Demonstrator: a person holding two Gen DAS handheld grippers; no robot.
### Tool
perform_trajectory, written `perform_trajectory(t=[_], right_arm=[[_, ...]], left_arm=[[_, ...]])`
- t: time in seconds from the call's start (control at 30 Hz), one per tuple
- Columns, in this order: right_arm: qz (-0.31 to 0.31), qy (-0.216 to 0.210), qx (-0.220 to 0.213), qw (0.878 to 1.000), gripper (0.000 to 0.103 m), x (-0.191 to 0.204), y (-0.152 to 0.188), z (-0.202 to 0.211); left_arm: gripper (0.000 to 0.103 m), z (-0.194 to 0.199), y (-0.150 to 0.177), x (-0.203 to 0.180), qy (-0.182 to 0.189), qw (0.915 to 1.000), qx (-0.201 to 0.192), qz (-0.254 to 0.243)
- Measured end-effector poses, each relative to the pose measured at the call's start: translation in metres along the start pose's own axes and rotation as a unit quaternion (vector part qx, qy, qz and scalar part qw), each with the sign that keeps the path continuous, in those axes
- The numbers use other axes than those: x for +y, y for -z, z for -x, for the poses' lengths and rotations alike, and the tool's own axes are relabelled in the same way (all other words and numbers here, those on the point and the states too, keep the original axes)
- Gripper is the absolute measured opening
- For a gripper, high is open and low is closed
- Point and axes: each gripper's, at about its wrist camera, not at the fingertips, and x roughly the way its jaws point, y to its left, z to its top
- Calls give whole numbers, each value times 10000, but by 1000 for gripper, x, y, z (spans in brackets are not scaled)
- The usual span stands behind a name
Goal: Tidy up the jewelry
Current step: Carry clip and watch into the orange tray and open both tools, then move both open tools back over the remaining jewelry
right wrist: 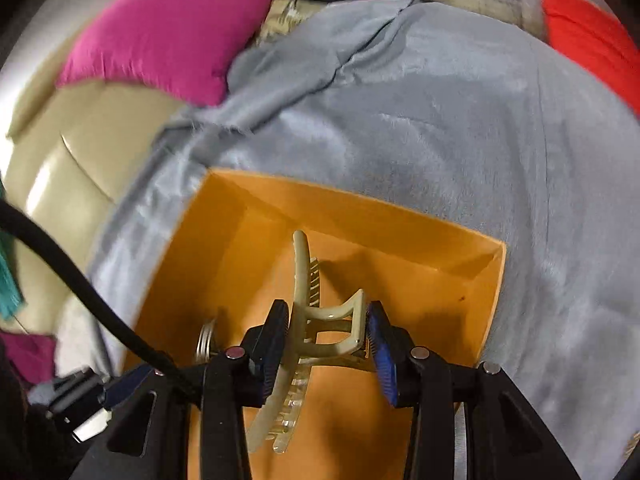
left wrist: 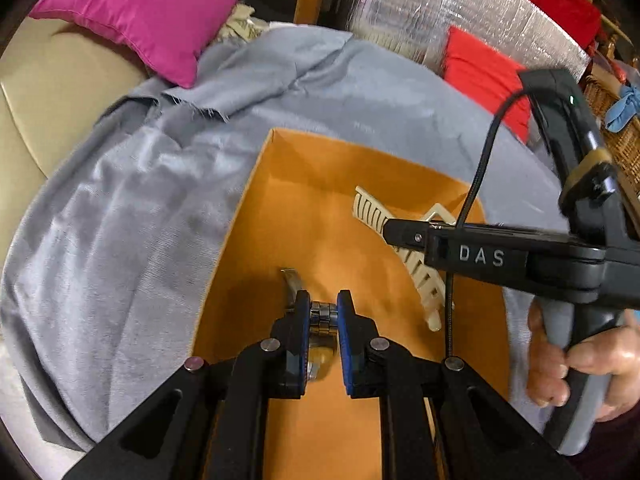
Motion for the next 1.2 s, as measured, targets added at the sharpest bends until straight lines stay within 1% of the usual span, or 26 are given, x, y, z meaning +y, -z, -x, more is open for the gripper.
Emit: perform_trajectory(t=[0.07,0.1,0.13,0.17,0.2,0.27,0.3,0.33,0.37,0.4,0.43,0.47,0.53,0.6,0.7,0.77,0.83,0.93,1.0,1.1,1.2], right_arm=[[57,39,123,9999,45,0,-2,-1],[48,15,135,9999,53,-1,-3,-2],[55,-27,117,9999,59,-2,-3,0],[57,-36,84,9999,68,-2,-3,1],[28,-94,-24,9999,69,-5,-2,6],[-121,-349,-206,9991,69,-11,1,16],[-248,-506,-354,9978,69,-18,4,25],[-329,-600,-497,9964,69,-23,8,35],[-359,-665,-639,9951,68,-28,11,44],[-351,-714,-772,9938,63,-31,15,54],[-319,-740,-908,9926,60,-35,20,66],[-280,-738,-1007,9918,57,-39,26,77],[-250,-657,-1212,9901,56,-48,40,102],[-207,-579,-1423,9879,56,-59,57,127],[-288,-424,-1708,9840,56,-82,86,167],[-427,-351,-1891,9804,56,-99,109,193],[-518,-240,-2032,9775,56,-113,128,214],[-674,-38,-2285,9712,57,-138,164,252],[-779,125,-2438,9666,59,-152,185,272],[-951,250,-2619,9601,60,-172,212,295],[-1090,417,-2744,9545,63,-193,236,313]], left_arm=[[14,-9,1,2,1,9998,146,102],[15,-13,2,3,30,9996,209,177],[17,-17,2,5,64,9993,296,236],[17,-19,3,6,76,9989,360,290],[18,-18,4,8,89,9987,383,327],[21,-13,5,7,32,9990,329,292],[27,-6,5,6,-96,9994,251,230],[38,0,6,4,-188,9995,184,181],[43,9,6,0,-326,9994,49,114],[54,19,6,-4,-459,9989,-112,46],[63,32,7,-11,-604,9976,-327,-49],[66,48,8,-23,-742,9953,-597,-186],[77,71,11,-44,-891,9906,-959,-396],[81,94,17,-71,-954,9851,-1283,-635],[82,113,21,-106,-960,9781,-1586,-948],[83,129,29,-135,-967,9725,-1772,-1165],[83,140,35,-159,-888,9686,-1913,-1316],[84,152,45,-193,-711,9659,-2010,-1468],[84,158,51,-219,-625,9629,-2084,-1597],[84,161,59,-251,-614,9571,-2197,-1789],[84,160,68,-281,-543,9547,-2184,-1946]])
